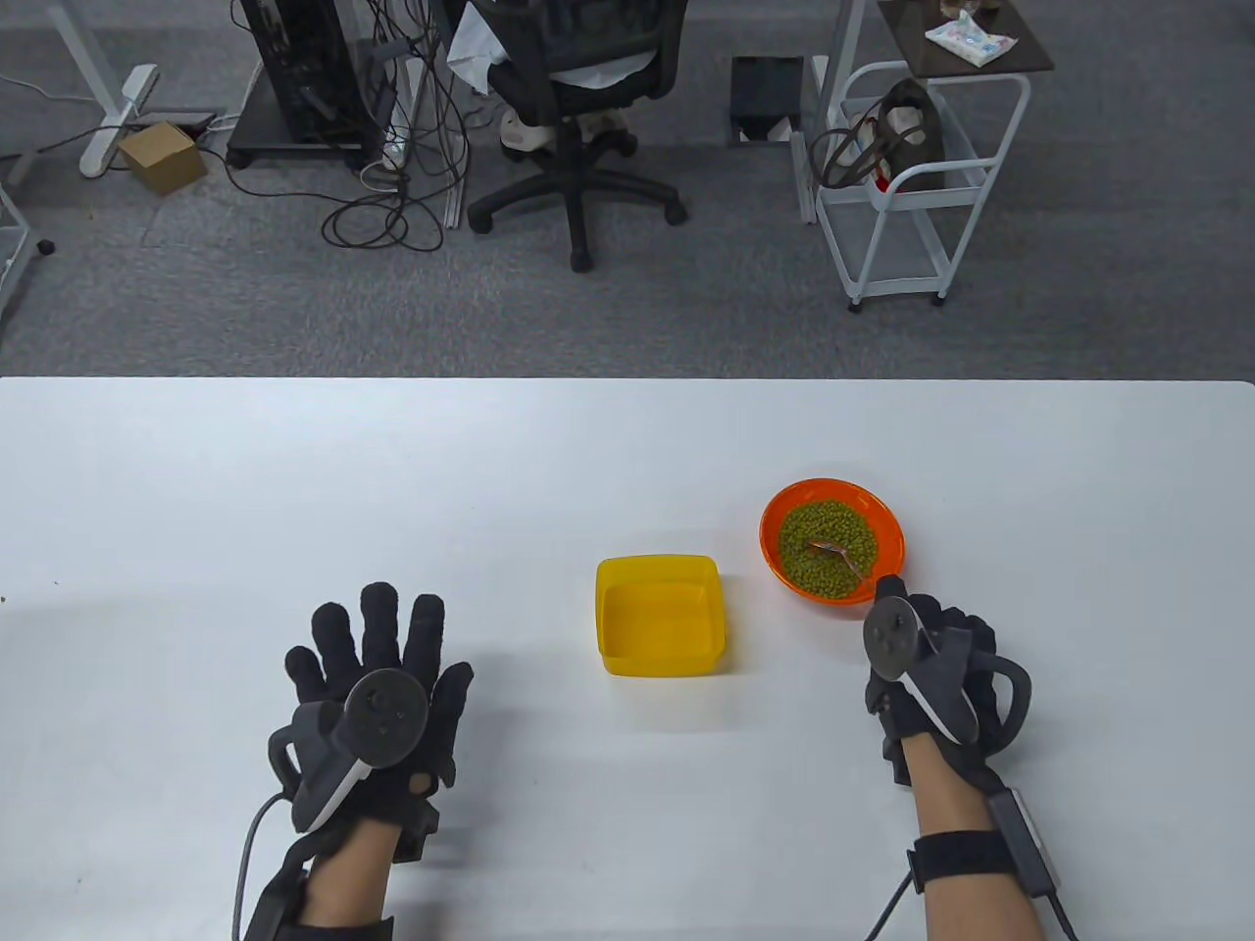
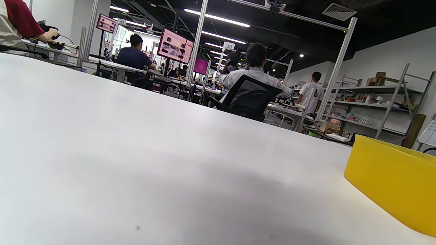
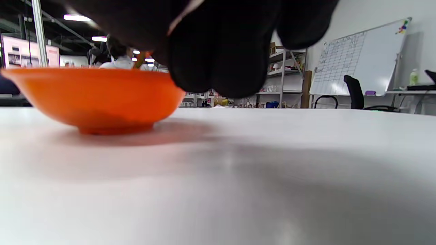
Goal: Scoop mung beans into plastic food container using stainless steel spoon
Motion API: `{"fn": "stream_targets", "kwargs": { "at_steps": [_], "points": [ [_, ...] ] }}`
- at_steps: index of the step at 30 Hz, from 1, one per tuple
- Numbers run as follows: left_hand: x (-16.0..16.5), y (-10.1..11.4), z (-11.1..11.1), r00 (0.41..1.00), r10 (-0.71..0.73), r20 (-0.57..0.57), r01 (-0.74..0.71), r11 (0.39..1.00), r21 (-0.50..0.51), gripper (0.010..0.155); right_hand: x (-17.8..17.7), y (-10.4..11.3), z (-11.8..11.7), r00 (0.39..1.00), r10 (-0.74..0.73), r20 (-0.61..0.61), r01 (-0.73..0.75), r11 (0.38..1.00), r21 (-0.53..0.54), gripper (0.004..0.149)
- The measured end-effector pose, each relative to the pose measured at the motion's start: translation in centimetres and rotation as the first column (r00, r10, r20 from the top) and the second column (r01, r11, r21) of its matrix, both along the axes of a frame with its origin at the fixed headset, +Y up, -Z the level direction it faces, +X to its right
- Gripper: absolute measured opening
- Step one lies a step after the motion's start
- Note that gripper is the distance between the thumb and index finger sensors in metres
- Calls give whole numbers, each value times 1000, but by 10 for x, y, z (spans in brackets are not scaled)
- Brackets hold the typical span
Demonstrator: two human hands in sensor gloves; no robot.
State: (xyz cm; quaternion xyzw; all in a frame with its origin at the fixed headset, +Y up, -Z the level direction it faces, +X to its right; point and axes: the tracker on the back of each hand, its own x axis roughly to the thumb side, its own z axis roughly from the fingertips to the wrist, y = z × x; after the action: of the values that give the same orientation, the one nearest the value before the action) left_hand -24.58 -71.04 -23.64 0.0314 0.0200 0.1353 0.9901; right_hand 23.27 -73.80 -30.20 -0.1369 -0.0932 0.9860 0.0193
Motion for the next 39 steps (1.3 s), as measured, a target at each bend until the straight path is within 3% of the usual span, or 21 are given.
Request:
{"fn": "stream_targets", "kwargs": {
  "at_steps": [4,11,29,36,39],
  "points": [
    [-1,1,0,1000,0,-6,0,1000,1,70,6,6,2,1000,-11,2,10,995,95,42],
    [0,-1,-1,1000,2,-4,-2,1000,-5,70,16,6,3,998,-7,58,-1,990,141,44],
    [3,-3,-2,1000,-22,-1,22,1000,-8,72,6,-6,0,993,107,54,-113,988,110,41],
    [4,-3,-2,1000,-20,0,20,1000,-15,72,10,-8,-1,998,-21,53,17,998,68,41],
    [4,-3,-2,1000,-15,0,15,1000,-13,74,12,-8,-3,986,-153,64,149,987,52,41]
  ]
}}
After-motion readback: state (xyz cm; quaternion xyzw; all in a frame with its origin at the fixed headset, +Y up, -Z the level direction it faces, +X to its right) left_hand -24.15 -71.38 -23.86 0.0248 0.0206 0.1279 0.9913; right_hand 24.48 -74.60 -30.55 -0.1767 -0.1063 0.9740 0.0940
